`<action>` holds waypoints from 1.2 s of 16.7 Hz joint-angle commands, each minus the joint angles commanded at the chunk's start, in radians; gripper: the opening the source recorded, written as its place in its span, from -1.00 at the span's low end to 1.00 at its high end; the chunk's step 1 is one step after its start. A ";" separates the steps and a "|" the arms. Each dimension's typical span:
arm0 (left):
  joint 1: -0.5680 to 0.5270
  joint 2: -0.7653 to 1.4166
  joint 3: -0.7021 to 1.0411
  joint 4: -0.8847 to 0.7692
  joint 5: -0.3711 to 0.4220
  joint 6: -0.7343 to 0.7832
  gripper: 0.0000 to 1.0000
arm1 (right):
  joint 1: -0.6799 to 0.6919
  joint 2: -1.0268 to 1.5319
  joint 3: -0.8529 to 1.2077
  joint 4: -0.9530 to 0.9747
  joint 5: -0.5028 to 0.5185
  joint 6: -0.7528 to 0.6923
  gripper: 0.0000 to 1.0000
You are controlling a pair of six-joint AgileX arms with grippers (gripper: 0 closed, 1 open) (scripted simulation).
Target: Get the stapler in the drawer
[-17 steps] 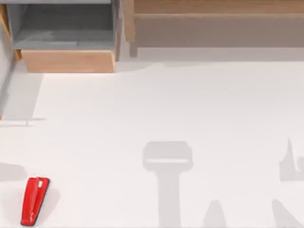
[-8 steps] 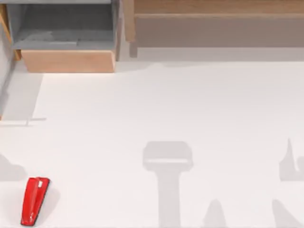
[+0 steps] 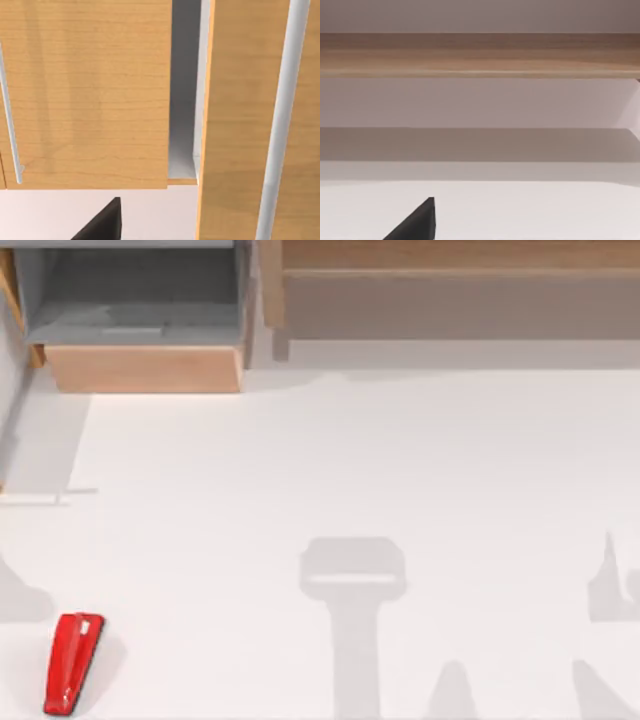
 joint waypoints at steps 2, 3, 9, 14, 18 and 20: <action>0.013 -0.005 -0.016 0.009 0.013 0.001 1.00 | 0.000 0.000 0.000 0.000 0.000 0.000 1.00; 0.019 -0.008 -0.024 0.014 0.019 0.001 1.00 | 0.000 0.000 0.000 0.000 0.000 0.000 1.00; 0.047 -0.021 -0.059 0.034 0.047 0.002 1.00 | 0.000 0.000 0.000 0.000 0.000 0.000 1.00; 0.033 -0.027 -0.060 0.018 0.034 -0.019 1.00 | 0.000 0.000 0.000 0.000 0.000 0.000 1.00; -0.001 -0.079 -0.085 -0.074 -0.030 -0.118 1.00 | 0.000 0.000 0.000 0.000 0.000 0.000 1.00; -0.029 -0.116 -0.100 -0.150 -0.074 -0.188 1.00 | 0.000 0.000 0.000 0.000 0.000 0.000 1.00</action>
